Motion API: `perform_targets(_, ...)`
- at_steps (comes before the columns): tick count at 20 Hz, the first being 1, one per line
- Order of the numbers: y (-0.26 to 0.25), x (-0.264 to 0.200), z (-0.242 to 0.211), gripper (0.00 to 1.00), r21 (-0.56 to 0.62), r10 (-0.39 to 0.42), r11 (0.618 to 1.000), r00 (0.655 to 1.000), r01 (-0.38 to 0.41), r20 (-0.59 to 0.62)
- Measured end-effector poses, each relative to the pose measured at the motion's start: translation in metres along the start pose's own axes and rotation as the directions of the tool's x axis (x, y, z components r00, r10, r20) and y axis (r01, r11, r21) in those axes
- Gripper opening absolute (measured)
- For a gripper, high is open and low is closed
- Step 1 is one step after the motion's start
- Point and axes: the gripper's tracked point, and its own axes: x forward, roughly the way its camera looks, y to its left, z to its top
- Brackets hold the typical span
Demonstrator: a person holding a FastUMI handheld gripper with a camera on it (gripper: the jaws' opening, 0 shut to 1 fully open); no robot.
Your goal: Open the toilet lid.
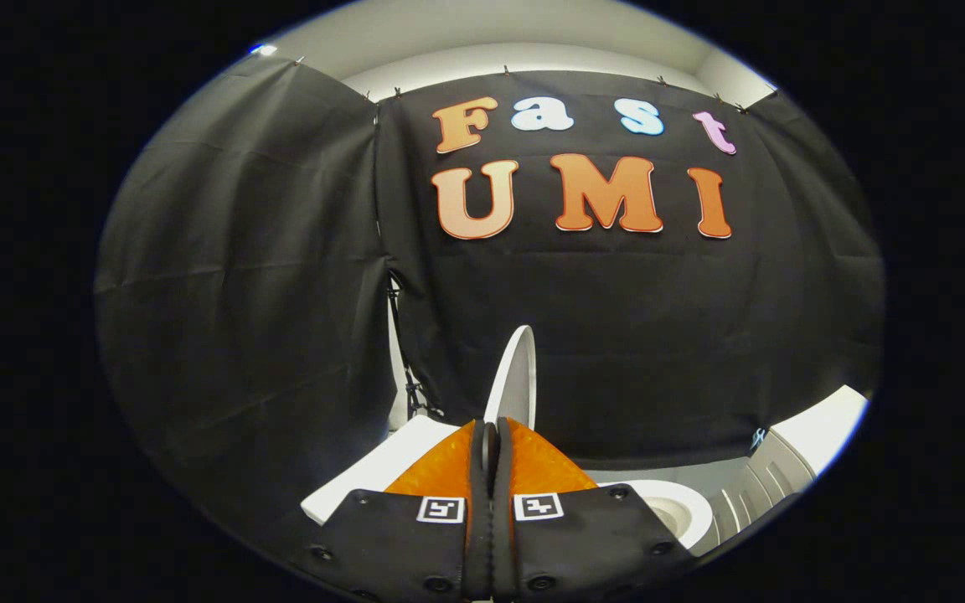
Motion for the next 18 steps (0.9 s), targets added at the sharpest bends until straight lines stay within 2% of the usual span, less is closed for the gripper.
perform_targets(7,0.055,0.016,-0.005,0.09,-0.057,0.015,0.998,1.000,-0.016,-0.023)
perform_targets(18,0.110,0.027,-0.024,0.08,-0.105,0.028,0.994,0.999,-0.033,-0.043)
